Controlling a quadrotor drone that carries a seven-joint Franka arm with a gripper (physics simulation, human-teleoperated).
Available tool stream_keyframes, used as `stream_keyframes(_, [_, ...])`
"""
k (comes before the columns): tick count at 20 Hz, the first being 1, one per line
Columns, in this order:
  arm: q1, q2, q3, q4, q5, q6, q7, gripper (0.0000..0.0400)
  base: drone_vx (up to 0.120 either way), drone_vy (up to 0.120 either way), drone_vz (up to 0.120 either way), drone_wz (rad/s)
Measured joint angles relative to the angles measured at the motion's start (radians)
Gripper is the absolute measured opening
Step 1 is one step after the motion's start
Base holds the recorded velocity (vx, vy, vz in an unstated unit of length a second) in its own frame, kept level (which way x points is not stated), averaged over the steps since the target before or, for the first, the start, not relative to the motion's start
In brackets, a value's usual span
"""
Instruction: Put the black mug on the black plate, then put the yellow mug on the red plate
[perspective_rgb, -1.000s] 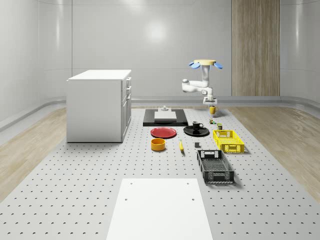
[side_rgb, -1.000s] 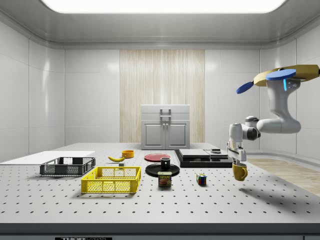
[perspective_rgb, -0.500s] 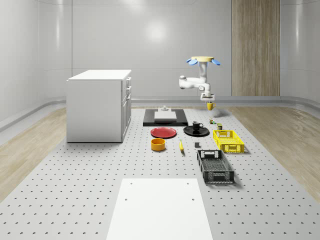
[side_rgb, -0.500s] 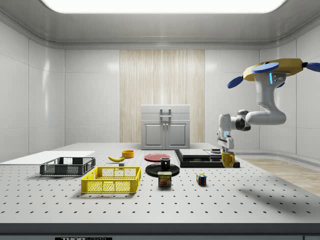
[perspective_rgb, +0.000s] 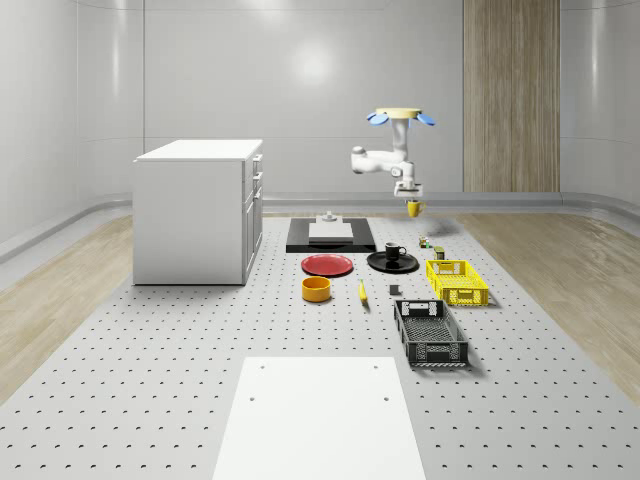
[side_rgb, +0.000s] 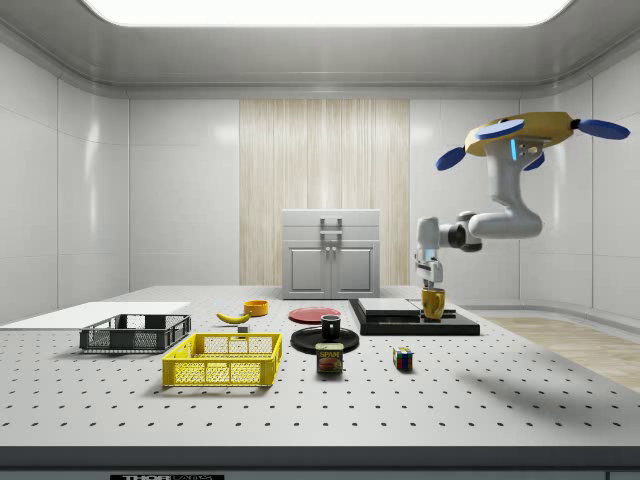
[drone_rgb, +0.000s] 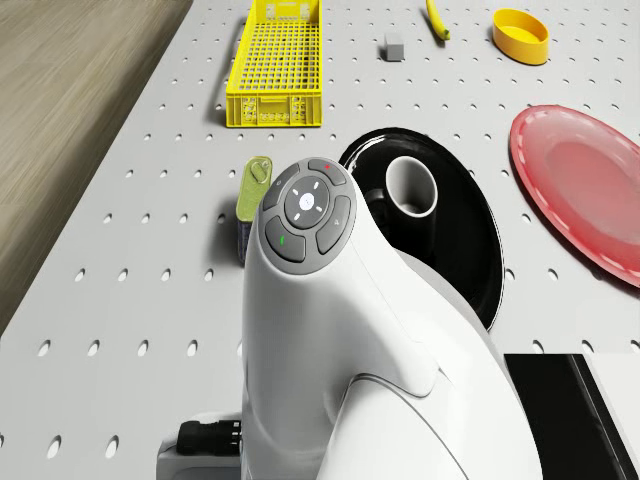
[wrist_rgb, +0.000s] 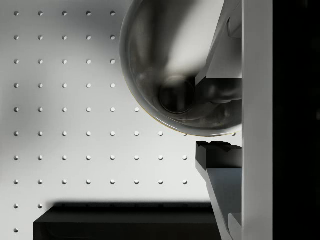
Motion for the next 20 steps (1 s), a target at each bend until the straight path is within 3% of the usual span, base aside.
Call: stream_keyframes(20, [-0.002,-0.012,0.002,0.000,0.005,0.011,0.001,0.0110,0.120,-0.120,0.000,0.000])
